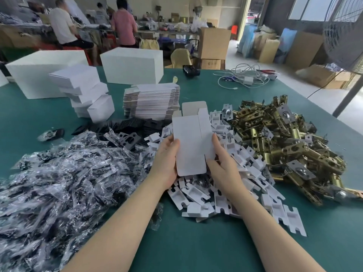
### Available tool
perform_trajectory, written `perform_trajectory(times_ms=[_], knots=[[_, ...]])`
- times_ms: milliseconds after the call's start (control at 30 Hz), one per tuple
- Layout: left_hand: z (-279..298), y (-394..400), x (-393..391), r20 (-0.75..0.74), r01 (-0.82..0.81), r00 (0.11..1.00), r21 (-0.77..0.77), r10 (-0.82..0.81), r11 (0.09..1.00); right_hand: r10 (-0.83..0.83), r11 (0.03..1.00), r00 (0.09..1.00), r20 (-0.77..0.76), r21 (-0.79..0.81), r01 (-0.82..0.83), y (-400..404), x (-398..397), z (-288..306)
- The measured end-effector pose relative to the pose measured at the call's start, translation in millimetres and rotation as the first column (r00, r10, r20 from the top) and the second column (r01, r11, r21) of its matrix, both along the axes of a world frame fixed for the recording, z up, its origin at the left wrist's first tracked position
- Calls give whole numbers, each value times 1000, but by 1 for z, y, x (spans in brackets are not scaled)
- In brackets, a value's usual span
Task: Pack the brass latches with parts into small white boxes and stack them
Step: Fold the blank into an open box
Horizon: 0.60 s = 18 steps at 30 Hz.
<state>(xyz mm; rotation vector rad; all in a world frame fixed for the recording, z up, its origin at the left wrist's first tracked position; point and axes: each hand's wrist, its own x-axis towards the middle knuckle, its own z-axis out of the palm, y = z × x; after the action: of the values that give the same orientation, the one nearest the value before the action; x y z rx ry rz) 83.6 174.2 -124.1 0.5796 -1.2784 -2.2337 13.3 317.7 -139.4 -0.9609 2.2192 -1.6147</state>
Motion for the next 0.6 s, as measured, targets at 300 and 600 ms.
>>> perform_trajectory(times_ms=[300, 600], knots=[[-5, -6, -3, -9, 23, 1000, 0, -23, 1000, 9, 996, 999, 32, -93, -6, 5, 0, 3], [-6, -1, -5, 44, -3, 999, -99, 7, 995, -112, 992, 890, -441, 4, 127, 4, 3, 7]])
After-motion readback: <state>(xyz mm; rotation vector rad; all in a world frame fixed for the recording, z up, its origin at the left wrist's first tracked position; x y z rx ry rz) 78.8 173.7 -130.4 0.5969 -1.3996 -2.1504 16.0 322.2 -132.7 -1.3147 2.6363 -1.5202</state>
